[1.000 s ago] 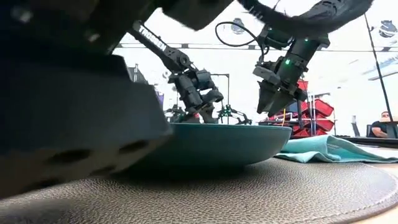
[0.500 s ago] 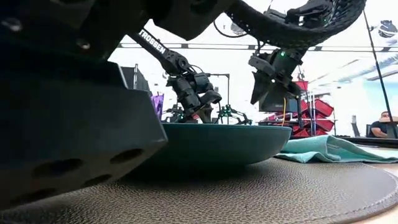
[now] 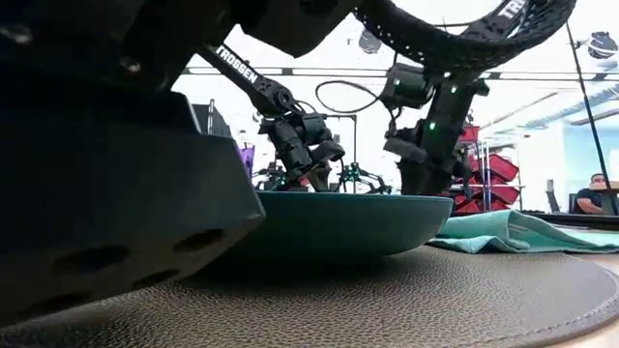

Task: Set table place
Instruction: Fold the blue table napkin

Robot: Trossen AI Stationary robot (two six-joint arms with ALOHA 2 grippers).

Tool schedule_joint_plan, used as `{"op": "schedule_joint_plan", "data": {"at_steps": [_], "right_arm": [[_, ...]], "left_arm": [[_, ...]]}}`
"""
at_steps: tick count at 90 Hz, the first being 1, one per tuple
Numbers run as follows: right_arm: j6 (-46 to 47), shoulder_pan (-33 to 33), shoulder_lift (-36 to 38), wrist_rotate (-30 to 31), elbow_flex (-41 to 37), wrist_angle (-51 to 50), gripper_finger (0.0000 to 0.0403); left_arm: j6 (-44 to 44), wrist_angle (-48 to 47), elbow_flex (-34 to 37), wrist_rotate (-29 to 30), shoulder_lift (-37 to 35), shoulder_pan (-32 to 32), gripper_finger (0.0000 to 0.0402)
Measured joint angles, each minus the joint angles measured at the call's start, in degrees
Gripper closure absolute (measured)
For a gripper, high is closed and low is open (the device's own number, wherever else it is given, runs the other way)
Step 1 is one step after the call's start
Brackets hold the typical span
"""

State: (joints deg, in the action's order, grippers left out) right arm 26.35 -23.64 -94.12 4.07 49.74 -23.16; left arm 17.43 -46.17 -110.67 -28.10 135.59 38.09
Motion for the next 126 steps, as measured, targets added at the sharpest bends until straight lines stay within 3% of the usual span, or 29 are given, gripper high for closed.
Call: {"op": "schedule_joint_plan", "data": {"at_steps": [31,64,94,126], "right_arm": [[0.0,0.0,-4.6,-1.7,0.4,6.3,0.022],[-0.9,0.0,-4.9,-2.9,5.4,1.8,0.022],[-1.1,0.0,-4.9,-2.5,5.8,0.2,0.022],[-1.7,0.1,-4.9,-2.5,5.8,-1.6,0.022]], "left_arm": [[-0.1,0.0,0.0,0.0,0.0,0.0,0.0258],[-1.8,-1.9,0.0,0.1,0.0,-0.3,0.0258],[-4.6,-1.8,0.0,7.1,-0.4,-1.7,0.0258],[-1.9,-3.2,-0.1,8.6,-0.4,-2.0,0.0258]]}}
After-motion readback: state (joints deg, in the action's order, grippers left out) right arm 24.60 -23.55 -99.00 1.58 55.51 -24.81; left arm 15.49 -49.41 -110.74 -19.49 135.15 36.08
